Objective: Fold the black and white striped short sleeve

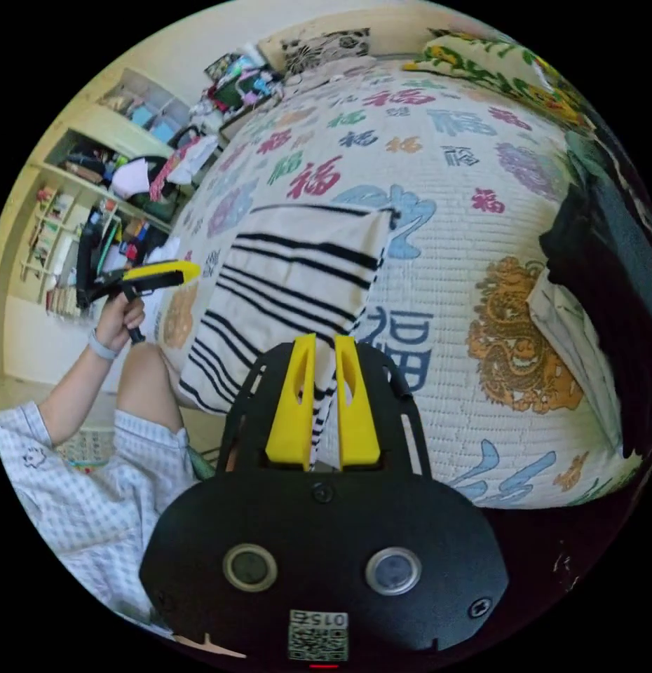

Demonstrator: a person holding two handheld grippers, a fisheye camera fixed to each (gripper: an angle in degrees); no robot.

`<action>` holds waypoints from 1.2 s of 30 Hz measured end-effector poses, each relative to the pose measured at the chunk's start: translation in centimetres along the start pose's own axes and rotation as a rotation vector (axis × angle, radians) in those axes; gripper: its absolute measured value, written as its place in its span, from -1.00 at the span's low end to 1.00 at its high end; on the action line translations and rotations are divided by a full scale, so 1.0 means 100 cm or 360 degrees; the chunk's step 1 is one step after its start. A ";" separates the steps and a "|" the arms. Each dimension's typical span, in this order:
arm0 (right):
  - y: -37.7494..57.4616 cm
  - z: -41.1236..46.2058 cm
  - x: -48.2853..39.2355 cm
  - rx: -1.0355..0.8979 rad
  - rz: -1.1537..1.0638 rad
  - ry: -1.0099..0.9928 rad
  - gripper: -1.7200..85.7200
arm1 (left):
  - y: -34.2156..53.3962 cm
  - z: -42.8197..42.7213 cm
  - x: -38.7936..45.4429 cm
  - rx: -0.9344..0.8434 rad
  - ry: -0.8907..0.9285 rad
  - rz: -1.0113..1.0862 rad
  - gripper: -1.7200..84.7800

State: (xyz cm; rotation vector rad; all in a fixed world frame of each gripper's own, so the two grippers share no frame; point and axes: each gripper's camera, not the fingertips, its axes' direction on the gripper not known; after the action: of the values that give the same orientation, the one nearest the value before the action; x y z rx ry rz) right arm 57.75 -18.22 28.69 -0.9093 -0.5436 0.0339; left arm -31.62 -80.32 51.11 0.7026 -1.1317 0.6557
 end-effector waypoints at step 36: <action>0.123 -0.052 0.022 -0.0264 0.0096 -0.0219 -0.79 | 0.076 -0.069 -0.133 -0.0008 0.0733 -0.0435 -0.79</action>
State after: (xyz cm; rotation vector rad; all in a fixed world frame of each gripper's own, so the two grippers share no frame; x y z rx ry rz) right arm 64.48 -13.83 17.85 -1.0909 -0.6540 0.1079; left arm -37.42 -71.79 37.85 0.6451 -0.6001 0.5437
